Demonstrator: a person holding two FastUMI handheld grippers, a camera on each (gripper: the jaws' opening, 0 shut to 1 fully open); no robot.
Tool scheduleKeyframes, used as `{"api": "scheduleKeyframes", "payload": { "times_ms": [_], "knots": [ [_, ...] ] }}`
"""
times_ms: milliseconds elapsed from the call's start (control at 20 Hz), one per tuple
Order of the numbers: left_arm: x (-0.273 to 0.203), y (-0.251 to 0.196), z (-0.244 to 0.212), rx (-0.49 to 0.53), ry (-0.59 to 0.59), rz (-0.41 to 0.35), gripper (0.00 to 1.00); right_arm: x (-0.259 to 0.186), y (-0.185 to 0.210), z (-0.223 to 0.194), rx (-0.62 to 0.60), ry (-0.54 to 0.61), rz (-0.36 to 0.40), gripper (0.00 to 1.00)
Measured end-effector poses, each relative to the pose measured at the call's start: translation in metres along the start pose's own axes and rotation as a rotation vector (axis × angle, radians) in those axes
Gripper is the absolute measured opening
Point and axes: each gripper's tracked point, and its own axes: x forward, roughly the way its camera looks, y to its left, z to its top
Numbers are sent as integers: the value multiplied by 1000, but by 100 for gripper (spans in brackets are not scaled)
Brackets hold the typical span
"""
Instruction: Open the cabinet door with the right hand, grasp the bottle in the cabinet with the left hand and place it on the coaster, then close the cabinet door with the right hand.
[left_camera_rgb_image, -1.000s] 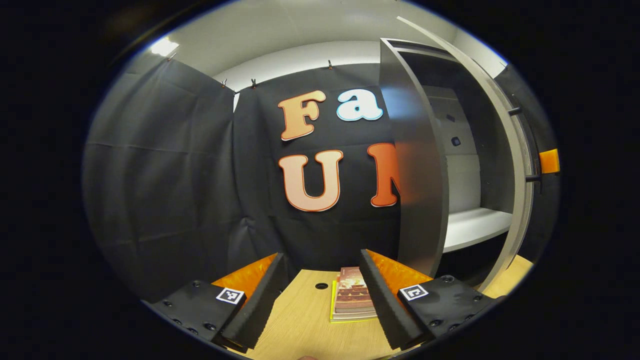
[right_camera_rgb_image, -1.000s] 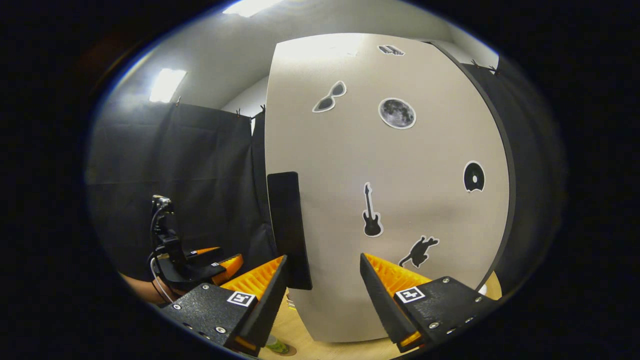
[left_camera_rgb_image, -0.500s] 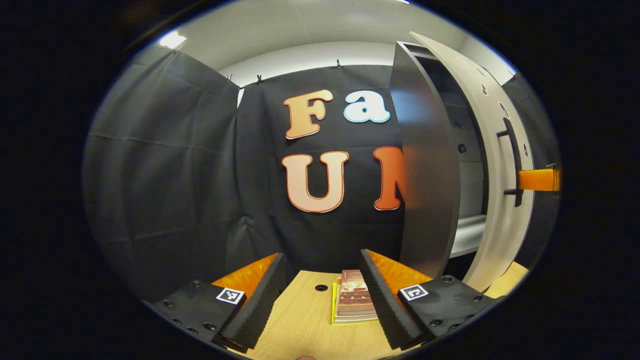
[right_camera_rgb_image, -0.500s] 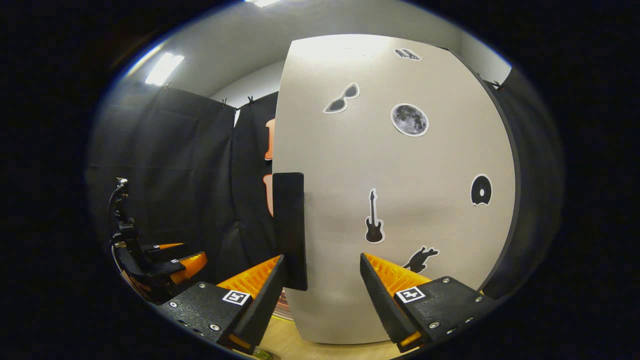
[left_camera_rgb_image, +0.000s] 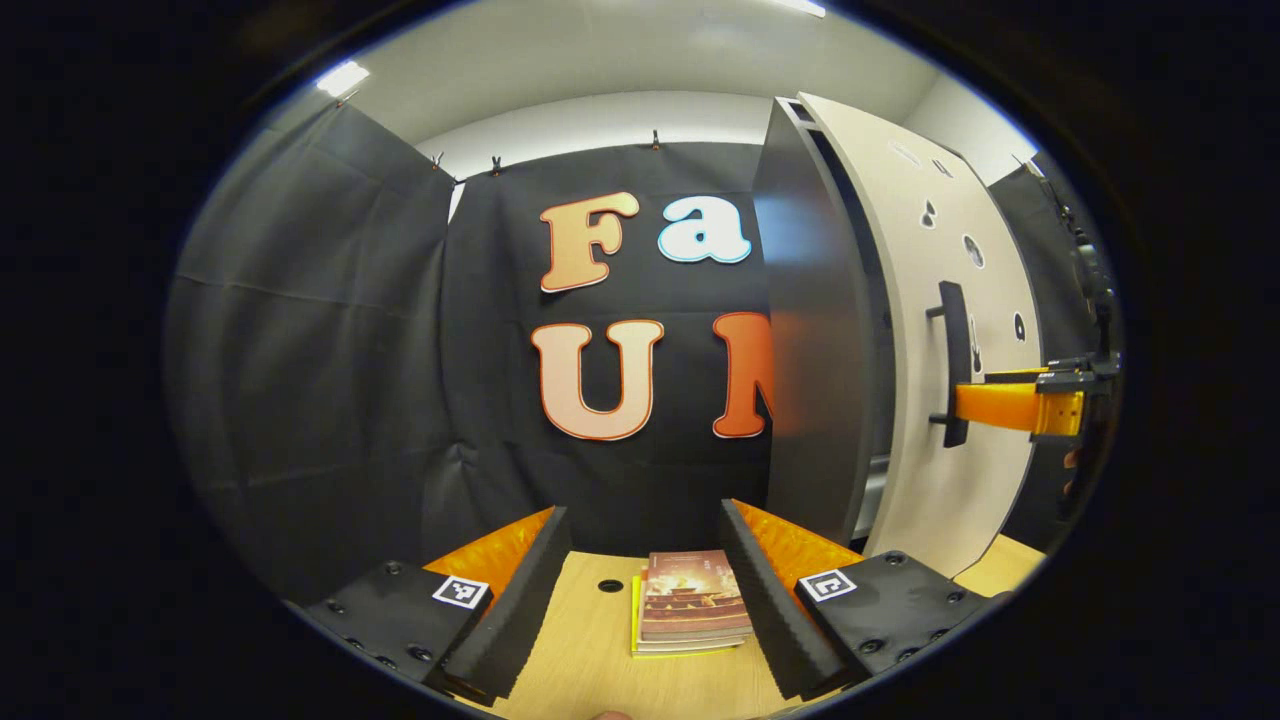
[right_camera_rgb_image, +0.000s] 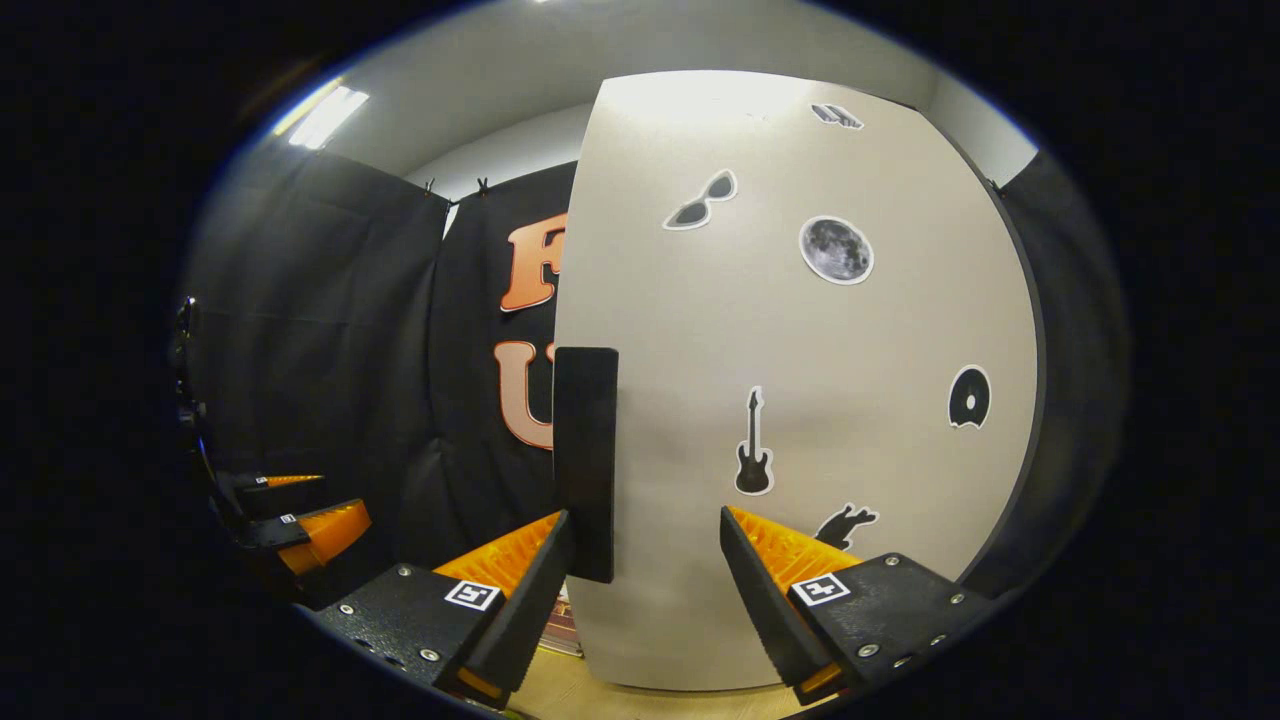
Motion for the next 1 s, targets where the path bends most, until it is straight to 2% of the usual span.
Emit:
{"api": "scheduleKeyframes", "payload": {
  "times_ms": [50, 200, 250, 300, 350, 400, 800, 900, 1000],
  "knots": [
    [0, -4, 2, -2, 6, -6, 97, -2, -1, 1, -5, 3, -10, 90],
    [-3, -16, 21, -13, -4, -36, 99, -11, -9, 19, -9, -48, -26, 90],
    [-4, -20, 29, -15, -10, -41, 97, -16, -15, 23, -6, -52, -33, 90],
    [-6, -25, 37, -20, -18, -50, 100, -23, -20, 27, -2, -54, -38, 90],
    [-9, -31, 45, -26, -23, -57, 97, -33, -26, 32, 2, -62, -50, 90],
    [-12, -39, 53, -31, -28, -66, 100, -43, -33, 37, 4, -73, -63, 90],
    [-43, -105, 105, -40, -72, -137, 98, -125, -98, 63, -48, -121, -171, 90],
    [-51, -118, 114, -40, -78, -129, 94, -149, -116, 66, -70, -134, -194, 90],
    [-59, -131, 117, -30, -78, -114, 97, -172, -132, 68, -77, -146, -209, 92]
  ]
}}
